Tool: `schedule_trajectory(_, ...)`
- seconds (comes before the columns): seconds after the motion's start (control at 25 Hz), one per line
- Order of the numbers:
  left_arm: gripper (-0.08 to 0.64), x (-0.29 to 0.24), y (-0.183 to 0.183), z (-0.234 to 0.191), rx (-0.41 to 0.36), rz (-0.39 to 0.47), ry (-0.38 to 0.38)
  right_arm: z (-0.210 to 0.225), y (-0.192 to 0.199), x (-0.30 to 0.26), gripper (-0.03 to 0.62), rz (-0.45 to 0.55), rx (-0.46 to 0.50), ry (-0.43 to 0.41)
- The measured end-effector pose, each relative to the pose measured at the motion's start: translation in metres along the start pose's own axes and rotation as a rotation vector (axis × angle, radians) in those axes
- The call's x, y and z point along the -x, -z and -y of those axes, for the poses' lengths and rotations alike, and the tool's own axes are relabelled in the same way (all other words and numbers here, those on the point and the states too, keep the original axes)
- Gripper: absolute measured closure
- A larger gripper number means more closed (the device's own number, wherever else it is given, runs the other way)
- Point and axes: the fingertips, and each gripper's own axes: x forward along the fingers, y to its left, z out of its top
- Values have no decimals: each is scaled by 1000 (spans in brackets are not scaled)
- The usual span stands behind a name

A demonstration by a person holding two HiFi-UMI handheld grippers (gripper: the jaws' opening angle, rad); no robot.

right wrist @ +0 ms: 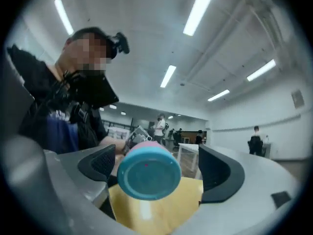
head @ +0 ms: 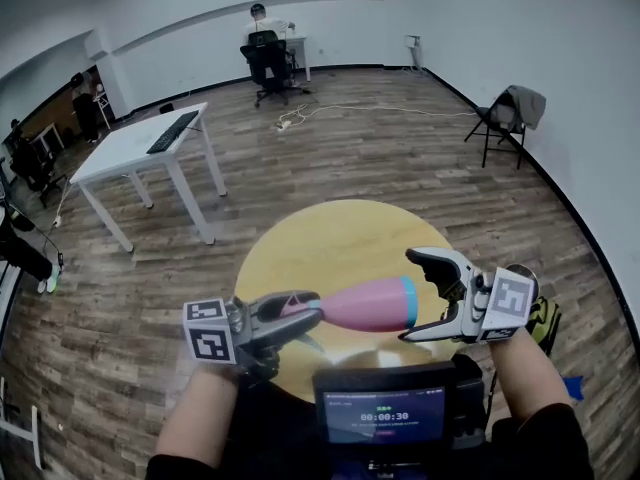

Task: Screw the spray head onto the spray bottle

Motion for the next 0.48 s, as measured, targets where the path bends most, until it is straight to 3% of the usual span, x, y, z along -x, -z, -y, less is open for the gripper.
schedule_trajectory(0.12,391,-7,2,5,184,42,85,-23,8,-18,25,-144,330,18)
schedule_trajectory(0.24,391,-12,9,3,262,22,96,-37,30,-36,29,-274,503,-3)
schedule_trajectory(0.28,392,-12,9,1,272,19,91,-41,34,-38,74,-294,518,-25)
schedule_trajectory(0.36,391,-13,10,1,246,10,74,-44,36,-36,82,-292,473,-68)
schedule_trajectory(0.44,387,-16,10,7,144,-2,65,-42,32,-31,87,-244,332,-115)
schedule_trajectory(0.48,385,-18,9,12,60,-11,58,-39,29,-28,88,-201,216,-135)
